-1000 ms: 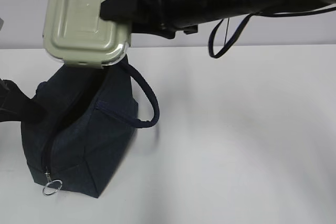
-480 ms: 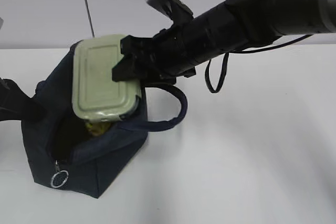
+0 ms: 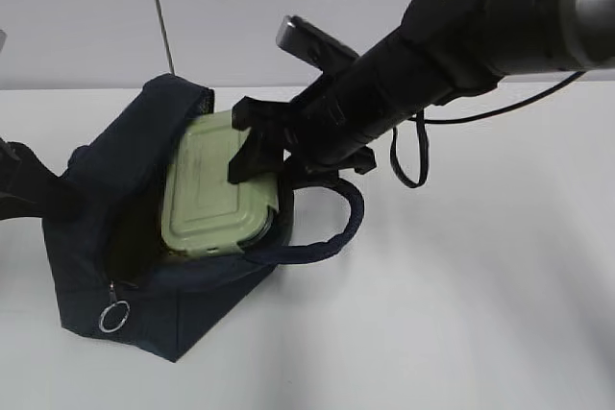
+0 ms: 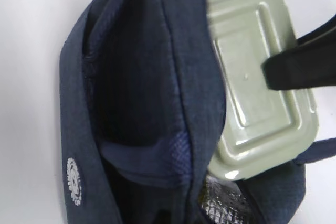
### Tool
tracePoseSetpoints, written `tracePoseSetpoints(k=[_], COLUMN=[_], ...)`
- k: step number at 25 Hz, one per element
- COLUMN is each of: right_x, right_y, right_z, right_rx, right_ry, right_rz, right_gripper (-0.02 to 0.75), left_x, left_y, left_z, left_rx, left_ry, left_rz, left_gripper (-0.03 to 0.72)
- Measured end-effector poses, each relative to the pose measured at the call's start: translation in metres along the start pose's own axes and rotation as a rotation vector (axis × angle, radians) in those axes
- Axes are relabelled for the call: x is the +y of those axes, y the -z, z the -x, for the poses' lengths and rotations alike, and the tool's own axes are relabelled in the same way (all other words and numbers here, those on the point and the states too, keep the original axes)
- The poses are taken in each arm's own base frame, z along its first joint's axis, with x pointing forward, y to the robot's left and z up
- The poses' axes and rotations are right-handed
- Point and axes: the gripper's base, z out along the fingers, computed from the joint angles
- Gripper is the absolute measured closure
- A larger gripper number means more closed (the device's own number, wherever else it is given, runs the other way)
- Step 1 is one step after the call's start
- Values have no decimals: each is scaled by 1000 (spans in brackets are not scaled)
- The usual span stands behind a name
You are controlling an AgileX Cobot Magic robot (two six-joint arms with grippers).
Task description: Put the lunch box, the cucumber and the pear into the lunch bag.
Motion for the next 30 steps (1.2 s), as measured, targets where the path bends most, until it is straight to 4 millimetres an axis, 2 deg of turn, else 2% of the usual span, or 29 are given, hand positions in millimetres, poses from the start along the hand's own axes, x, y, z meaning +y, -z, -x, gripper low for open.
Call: tracePoseSetpoints(k=[3, 7, 9, 13, 19, 22, 27, 30], right_x=[3, 29, 36, 49, 63, 65, 57, 50], right_y=[-13, -17, -17, -11, -2, 5, 27, 27], right_z=[-6, -2, 0, 5, 9, 11, 11, 9], right_rx=[25, 15, 21, 44, 91, 92, 120, 161], right_ry=[-6, 69, 99, 155, 207, 242, 284, 282], right_rz=[12, 55, 73, 118, 171, 145, -52, -105], right_gripper=[372, 367, 356, 263, 241, 241, 241, 241], left_x=[0, 1, 1, 1, 1, 0, 0, 0], left_y=[0, 0, 0, 0, 0, 0, 0, 0], left_z=[0, 1, 1, 0, 0, 0, 0, 0], left_rx=[-2, -6, -7, -5, -4, -1, 2, 2], left_ry=[-1, -1, -2, -2, -2, -2, -2, -2], left_rz=[2, 6, 7, 7, 6, 3, 1, 1], left_gripper=[687, 687, 687, 687, 687, 687, 687, 687])
